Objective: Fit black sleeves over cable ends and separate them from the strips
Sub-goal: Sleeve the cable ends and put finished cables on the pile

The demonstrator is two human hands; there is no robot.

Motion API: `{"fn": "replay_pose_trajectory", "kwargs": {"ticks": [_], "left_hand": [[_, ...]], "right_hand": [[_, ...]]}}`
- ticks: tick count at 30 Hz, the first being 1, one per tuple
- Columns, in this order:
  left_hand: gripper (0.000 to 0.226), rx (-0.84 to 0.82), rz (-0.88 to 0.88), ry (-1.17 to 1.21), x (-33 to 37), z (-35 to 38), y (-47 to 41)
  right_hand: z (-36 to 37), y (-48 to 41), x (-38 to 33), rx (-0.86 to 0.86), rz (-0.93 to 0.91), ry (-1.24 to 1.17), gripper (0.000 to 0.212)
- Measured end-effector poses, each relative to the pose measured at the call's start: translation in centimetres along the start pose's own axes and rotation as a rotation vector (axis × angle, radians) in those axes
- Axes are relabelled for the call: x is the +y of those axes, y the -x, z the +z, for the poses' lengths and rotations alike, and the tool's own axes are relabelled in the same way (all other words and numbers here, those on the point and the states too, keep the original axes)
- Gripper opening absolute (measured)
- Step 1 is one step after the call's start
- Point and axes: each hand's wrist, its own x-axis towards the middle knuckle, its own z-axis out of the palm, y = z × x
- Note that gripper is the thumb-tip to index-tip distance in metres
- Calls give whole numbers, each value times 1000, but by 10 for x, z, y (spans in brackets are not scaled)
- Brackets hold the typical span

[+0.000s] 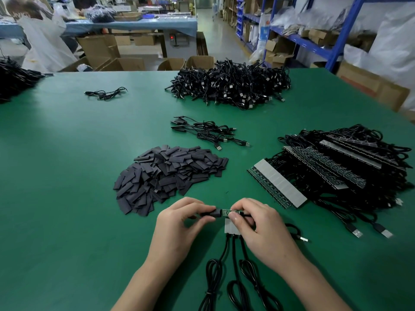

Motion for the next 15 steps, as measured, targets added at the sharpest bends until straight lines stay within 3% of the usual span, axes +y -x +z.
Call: {"fn": "replay_pose_trajectory", "kwargs": {"ticks": [15], "left_hand": [[20,-53,15,-63,-1,1,1]], "right_hand": [[1,-1,-2,-30,24,63,15]]}}
